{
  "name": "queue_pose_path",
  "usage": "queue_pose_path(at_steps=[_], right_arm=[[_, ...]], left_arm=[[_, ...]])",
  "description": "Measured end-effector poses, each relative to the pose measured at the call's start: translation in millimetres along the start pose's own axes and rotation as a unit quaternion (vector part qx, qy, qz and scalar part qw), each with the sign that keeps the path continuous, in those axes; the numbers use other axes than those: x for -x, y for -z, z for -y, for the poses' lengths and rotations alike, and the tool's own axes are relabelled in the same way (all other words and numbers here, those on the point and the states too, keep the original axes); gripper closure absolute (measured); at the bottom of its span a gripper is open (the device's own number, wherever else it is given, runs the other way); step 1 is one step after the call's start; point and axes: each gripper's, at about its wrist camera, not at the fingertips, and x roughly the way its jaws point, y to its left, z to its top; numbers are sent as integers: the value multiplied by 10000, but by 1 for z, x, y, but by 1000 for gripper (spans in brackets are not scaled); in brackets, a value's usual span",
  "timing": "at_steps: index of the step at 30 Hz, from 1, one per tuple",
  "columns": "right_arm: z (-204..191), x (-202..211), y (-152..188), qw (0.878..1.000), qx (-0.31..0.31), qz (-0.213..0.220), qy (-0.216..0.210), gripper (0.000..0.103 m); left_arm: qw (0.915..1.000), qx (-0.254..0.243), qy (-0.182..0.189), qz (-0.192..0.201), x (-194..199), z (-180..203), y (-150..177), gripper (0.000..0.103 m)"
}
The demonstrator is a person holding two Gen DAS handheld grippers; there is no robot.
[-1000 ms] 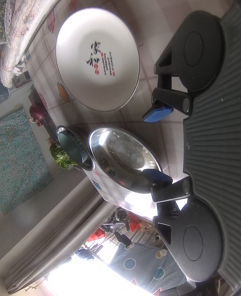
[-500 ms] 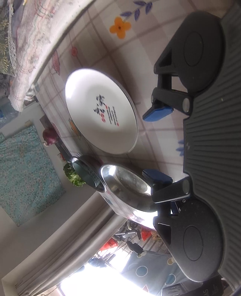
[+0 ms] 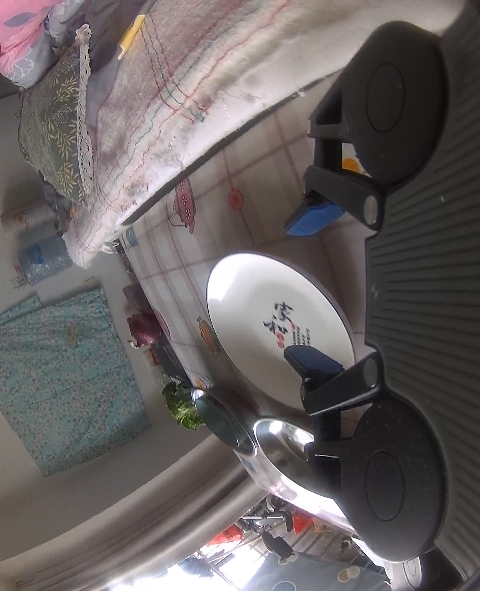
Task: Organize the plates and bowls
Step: 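Move both grippers to the rim of the white calligraphy plate, then grasp the white plate rim with the left gripper while the right gripper grips it too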
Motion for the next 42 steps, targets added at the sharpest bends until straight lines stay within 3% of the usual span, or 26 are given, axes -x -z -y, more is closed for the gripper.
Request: queue_pose_path(at_steps=[6, 16, 18, 25, 28, 42], right_arm=[[5, -29, -11, 9998, 74, -198, 50, 37], [-1, -69, -29, 9984, 437, -305, 210, 40], [0, -75, -31, 9982, 447, -331, 235, 43], [1, -96, -30, 9977, 413, -472, 264, 75], [-1, -98, -27, 9973, 442, -468, 362, 80], [-11, -65, 0, 9955, 578, -705, 278, 80]], left_arm=[[9999, 91, -94, 80, -20, 5, -13, 45], [9995, -29, -309, -88, -50, 15, -20, 57], [9995, 22, -307, -118, -52, 13, -21, 59], [9995, 75, -274, -166, -58, 9, -24, 73], [9993, 40, -329, -159, -60, 10, -24, 74], [9992, -342, -209, -51, -30, 11, -12, 75]])
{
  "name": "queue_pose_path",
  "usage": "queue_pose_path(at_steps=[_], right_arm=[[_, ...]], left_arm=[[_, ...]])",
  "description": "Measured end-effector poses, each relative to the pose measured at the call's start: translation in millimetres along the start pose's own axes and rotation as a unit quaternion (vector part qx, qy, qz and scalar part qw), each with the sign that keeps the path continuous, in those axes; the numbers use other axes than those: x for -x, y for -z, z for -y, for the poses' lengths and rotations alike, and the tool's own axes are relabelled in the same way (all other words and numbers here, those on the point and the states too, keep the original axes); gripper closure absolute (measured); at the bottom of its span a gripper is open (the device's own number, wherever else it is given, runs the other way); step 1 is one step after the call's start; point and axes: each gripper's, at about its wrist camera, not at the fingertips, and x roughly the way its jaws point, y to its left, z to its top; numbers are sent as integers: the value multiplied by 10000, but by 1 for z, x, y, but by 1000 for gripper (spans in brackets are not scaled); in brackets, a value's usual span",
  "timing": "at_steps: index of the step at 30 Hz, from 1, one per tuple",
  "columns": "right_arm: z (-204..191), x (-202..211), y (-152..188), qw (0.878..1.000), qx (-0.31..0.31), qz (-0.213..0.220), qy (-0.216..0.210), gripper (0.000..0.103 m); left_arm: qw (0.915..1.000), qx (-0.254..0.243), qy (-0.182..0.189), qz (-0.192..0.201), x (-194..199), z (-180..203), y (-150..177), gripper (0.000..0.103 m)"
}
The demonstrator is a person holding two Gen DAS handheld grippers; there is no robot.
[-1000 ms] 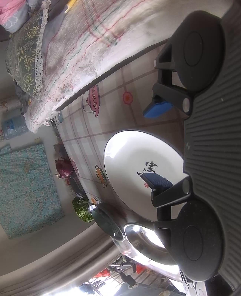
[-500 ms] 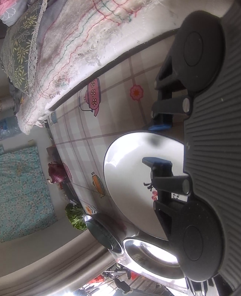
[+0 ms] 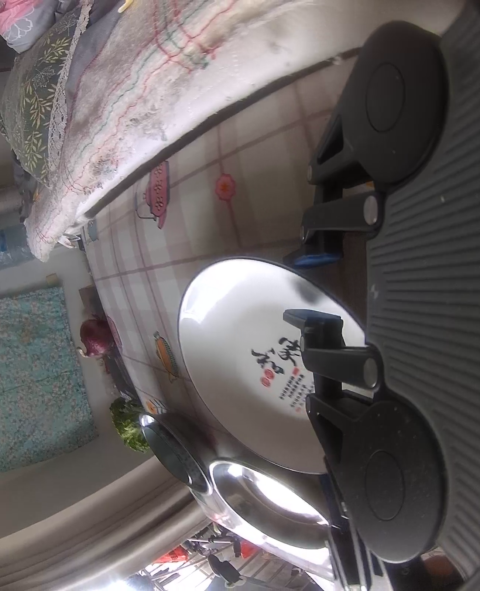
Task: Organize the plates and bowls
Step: 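Grasp the white plate rim with the left gripper while the right gripper grips it too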
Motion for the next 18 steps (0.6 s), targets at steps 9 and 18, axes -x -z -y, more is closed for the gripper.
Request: queue_pose_path(at_steps=[9, 18], right_arm=[[-9, 26, 33, 9983, -273, -147, -485, 74], [5, 42, 36, 9960, -691, -25, -569, 73]], left_arm=[[9992, 48, 400, -46, 22, -9, 17, 82], [9985, 411, 373, -29, 21, -22, 11, 56]])
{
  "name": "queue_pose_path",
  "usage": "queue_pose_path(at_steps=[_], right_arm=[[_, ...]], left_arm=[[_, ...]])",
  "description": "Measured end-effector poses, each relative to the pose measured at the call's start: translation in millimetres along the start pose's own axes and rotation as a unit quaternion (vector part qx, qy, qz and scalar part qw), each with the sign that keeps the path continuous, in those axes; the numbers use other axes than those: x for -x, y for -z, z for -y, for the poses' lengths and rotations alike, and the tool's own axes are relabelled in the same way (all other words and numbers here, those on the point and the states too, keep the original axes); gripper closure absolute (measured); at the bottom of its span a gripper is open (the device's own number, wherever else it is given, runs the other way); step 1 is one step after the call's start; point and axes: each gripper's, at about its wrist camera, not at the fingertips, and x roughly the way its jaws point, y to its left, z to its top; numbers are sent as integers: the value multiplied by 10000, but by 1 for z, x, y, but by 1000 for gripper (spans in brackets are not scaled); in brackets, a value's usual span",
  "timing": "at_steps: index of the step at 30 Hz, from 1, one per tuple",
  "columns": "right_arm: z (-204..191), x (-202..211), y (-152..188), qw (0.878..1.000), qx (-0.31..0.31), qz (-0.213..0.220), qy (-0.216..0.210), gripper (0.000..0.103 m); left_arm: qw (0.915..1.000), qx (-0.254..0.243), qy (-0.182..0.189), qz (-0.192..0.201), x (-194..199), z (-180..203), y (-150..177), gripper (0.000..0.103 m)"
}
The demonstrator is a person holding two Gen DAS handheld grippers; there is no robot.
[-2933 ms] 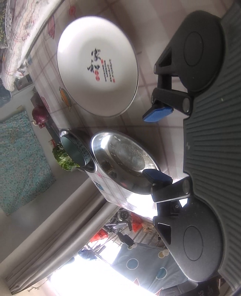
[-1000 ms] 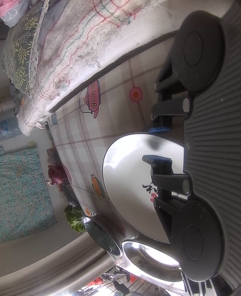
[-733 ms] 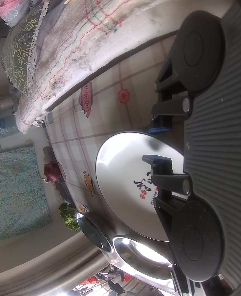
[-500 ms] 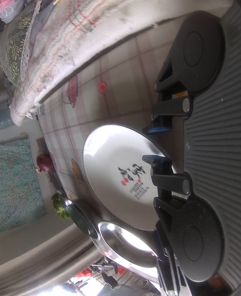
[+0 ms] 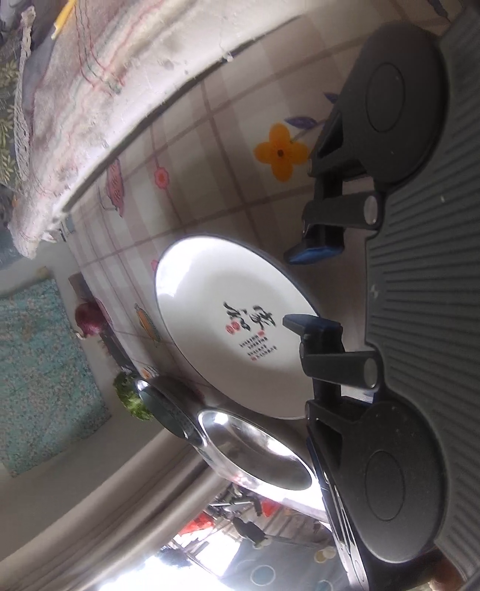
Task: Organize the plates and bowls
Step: 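Grasp the white plate rim with the left gripper while the right gripper grips it too, then lift the white calligraphy plate off the table with both grippers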
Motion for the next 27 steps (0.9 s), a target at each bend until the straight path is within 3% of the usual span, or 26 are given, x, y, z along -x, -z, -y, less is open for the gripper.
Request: queue_pose_path(at_steps=[10, 18, 22, 24, 27], right_arm=[[17, -16, -41, 9987, 129, 318, 368, 73], [10, -68, -68, 9978, 484, 159, 415, 73], [5, -84, -76, 9975, 613, 126, 343, 73], [3, -87, -78, 9975, 643, 100, 288, 72], [3, -85, -77, 9977, 630, 64, 262, 72]], left_arm=[[9996, 246, -105, -93, -23, 1, -6, 54], [9987, 405, -159, -262, -46, -6, -13, 54], [9989, 379, -124, -259, -51, -6, -15, 57], [9990, 357, -30, -270, -52, -5, -17, 65], [9992, 279, -113, -276, -52, -1, -17, 64]])
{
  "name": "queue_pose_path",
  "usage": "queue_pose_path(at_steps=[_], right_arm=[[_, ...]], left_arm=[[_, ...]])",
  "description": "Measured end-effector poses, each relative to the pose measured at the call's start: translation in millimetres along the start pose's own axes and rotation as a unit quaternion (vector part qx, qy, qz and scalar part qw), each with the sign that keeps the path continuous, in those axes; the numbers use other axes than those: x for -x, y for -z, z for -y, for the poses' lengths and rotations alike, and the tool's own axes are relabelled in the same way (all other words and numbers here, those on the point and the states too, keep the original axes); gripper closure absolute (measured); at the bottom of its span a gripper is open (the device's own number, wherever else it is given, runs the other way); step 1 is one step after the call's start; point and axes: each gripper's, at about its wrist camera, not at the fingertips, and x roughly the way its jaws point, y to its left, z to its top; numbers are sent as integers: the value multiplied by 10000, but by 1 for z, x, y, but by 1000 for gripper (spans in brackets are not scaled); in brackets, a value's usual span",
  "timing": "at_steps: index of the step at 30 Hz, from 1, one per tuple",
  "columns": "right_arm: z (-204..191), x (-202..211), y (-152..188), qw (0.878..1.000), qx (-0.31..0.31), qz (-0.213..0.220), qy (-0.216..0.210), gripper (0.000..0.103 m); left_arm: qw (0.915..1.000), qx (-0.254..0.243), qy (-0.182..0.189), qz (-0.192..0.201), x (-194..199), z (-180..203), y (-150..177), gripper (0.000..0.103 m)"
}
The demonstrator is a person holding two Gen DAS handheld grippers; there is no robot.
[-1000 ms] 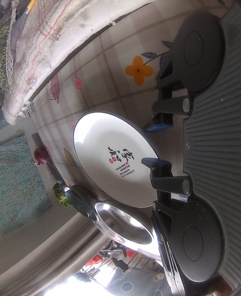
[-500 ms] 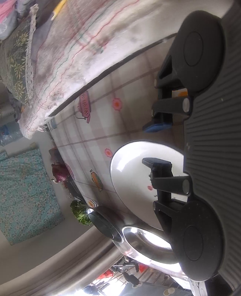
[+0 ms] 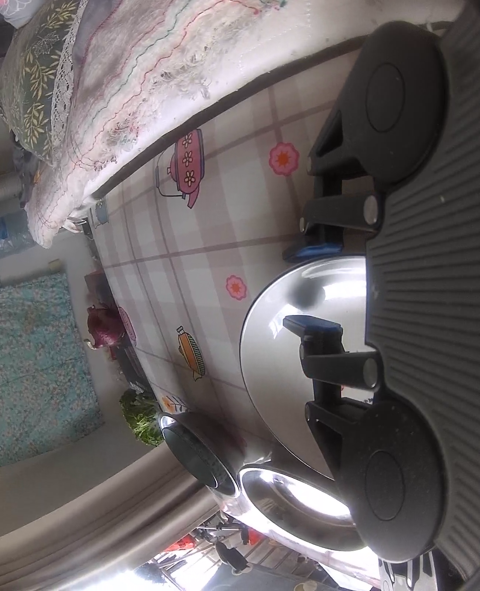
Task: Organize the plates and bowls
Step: 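Lift the white calligraphy plate off the table with both grippers, then raise and tilt the white calligraphy plate upward with both grippers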
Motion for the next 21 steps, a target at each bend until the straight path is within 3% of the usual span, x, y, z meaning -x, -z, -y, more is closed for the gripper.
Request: queue_pose_path(at_steps=[21], right_arm=[[-24, 69, 76, 9989, -353, -254, -158, 69]], left_arm=[[10000, -38, -52, -76, 51, -16, 41, 62]])
